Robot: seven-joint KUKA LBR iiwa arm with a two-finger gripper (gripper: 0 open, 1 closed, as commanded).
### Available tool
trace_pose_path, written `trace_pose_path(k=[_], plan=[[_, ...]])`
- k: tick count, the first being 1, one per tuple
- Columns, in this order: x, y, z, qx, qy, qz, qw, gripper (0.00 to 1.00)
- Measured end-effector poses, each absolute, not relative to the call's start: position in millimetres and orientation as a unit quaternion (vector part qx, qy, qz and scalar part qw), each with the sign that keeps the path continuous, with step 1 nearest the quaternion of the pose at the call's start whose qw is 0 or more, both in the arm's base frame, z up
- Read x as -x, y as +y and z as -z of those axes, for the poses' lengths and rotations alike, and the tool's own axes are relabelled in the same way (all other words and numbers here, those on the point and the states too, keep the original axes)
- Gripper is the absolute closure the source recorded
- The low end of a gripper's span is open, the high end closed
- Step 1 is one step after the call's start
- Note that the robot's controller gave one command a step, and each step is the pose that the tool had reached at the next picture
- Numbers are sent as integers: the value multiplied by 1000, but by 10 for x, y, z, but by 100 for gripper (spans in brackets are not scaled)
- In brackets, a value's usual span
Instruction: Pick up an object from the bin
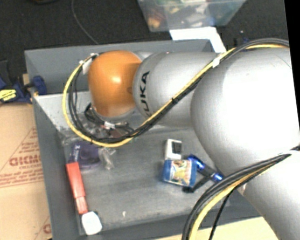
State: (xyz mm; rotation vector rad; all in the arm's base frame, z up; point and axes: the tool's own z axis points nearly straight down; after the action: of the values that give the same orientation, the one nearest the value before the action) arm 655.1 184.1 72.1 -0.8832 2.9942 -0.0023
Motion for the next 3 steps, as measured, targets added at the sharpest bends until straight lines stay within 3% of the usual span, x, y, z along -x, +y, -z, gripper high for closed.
trace_pose_path(k=[1, 2, 3], plan=[[-6537, 1773, -719, 463, 886, 2, 9, 0], [-6569, 1828, -737, 288, 958, 0, 12, 100], [-6569, 1829, -738, 287, 958, 0, 12, 100]])
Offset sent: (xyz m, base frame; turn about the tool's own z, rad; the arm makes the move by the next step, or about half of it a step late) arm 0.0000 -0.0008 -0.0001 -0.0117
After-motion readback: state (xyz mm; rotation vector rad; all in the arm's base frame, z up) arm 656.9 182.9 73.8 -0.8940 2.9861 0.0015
